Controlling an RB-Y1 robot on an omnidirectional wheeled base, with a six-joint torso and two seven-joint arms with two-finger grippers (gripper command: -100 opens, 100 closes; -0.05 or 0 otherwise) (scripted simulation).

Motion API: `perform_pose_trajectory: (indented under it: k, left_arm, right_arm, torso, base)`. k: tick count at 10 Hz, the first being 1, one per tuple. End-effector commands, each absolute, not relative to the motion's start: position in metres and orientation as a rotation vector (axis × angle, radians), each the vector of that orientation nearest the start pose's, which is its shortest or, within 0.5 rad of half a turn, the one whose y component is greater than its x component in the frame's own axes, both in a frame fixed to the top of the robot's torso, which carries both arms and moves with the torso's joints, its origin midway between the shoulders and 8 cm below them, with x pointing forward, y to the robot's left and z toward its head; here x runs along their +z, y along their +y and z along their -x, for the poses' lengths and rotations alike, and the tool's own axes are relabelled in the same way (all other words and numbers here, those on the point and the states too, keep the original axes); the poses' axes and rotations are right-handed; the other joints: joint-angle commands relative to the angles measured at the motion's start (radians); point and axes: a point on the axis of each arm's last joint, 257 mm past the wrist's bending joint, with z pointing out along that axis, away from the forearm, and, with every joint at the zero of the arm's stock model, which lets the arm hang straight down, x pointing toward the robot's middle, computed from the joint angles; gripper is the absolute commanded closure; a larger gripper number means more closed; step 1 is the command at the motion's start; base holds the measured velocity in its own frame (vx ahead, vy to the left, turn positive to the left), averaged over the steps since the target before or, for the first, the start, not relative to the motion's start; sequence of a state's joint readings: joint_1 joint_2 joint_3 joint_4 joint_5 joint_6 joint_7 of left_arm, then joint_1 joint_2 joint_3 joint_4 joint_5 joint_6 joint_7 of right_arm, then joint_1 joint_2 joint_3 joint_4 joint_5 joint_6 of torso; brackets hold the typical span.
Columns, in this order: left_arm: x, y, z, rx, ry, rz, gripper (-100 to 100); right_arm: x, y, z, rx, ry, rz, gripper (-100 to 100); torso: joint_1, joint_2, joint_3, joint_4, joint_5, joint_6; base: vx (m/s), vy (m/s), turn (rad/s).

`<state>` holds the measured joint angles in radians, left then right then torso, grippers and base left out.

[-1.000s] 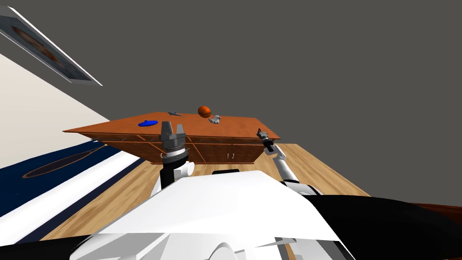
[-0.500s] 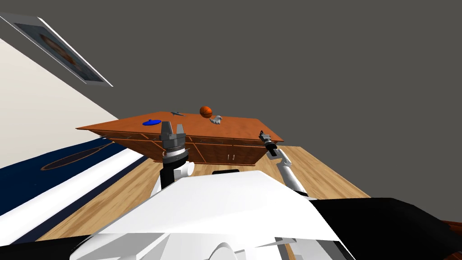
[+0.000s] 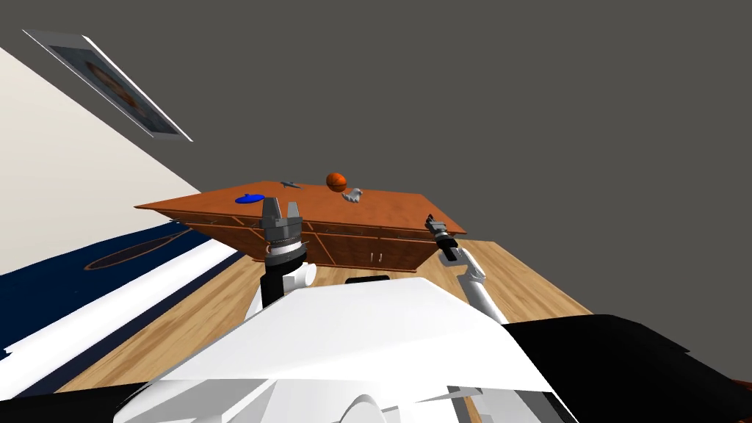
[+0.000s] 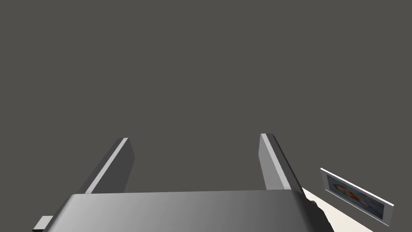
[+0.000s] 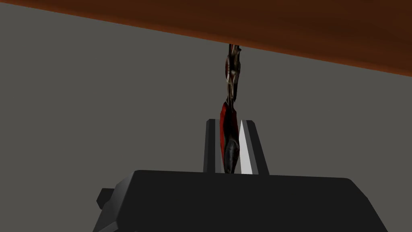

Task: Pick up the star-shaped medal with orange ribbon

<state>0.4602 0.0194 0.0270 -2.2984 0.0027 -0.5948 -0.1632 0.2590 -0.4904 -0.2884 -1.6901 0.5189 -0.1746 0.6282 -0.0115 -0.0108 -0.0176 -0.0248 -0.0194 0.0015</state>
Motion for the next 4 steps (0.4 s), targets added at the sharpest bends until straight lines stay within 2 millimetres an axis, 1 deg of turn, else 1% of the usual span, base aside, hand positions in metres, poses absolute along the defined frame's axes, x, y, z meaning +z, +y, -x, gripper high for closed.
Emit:
perform_pose_trajectory:
  k: [1,2,3,4]
  left_arm:
    - [0.062,0.277,-0.323,-1.169,0.551,0.468,0]
    - [0.062,0.277,-0.323,-1.168,0.551,0.468,0]
    - [0.062,0.277,-0.323,-1.168,0.551,0.468,0]
    - [0.062,0.277,-0.323,-1.168,0.551,0.468,0]
  right_arm:
    - [-0.159,-0.479,-0.44,-0.221,1.49,-0.005,100]
    - [-0.148,-0.472,-0.441,-0.214,1.469,0.008,100]
    - [-0.154,-0.476,-0.441,-0.217,1.48,0.0,100]
    - [-0.153,-0.475,-0.441,-0.216,1.477,0.001,0]
  torso:
    - [0.0,0.0,0.0,0.0,0.0,0.0]
    - [0.0,0.0,0.0,0.0,0.0,0.001]
    - [0.001,0.001,0.0,0.0,0.0,0.0]
    - [0.001,0.001,0.0,0.0,0.0,0.0]
  base:
    - [0.038,-0.024,0.068]
    - [0.015,-0.012,-0.025]
    - [0.0,0.0,0.0]
    - [0.0,0.0,0.0]
